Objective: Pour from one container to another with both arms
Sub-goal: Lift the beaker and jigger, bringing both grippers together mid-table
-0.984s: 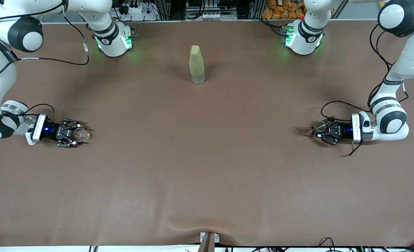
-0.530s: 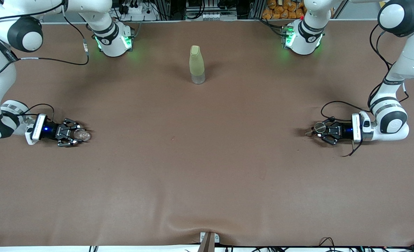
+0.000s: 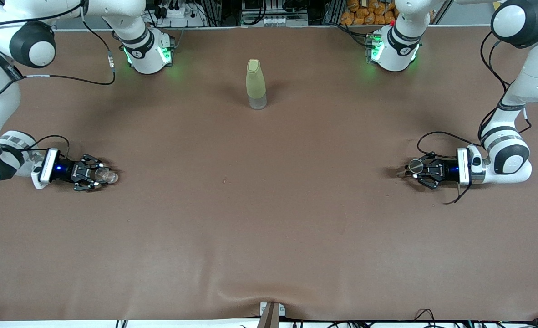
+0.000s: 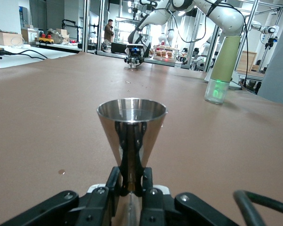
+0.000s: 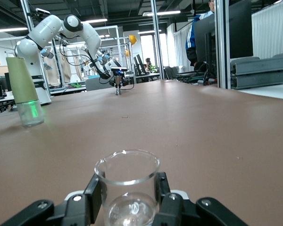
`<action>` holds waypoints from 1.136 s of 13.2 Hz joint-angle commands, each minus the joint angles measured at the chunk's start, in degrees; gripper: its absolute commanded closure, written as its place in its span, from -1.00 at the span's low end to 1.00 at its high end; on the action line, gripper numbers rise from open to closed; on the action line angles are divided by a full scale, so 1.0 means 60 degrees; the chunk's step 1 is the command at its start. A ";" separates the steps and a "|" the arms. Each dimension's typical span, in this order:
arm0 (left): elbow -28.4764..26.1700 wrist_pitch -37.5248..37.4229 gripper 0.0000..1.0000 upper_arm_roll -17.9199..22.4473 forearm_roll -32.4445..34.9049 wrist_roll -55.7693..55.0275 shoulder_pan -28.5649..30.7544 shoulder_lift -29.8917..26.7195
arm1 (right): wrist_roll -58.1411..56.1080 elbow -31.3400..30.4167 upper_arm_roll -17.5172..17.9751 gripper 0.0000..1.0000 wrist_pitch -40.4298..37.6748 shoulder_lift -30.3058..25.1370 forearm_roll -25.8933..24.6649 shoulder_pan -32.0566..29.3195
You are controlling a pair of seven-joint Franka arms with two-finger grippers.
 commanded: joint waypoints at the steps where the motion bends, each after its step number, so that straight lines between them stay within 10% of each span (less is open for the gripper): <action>1: 0.0085 0.0551 1.00 -0.0505 -0.0267 -0.0644 -0.0649 -0.1667 | 0.0299 0.0017 0.0119 0.45 -0.0246 -0.0246 0.0004 0.0069; 15: 0.0319 0.0565 1.00 -0.1207 -0.0867 -0.1142 -0.0737 -0.2194 | 0.2951 -0.0071 0.0134 0.48 0.1028 -0.1696 0.2330 0.3114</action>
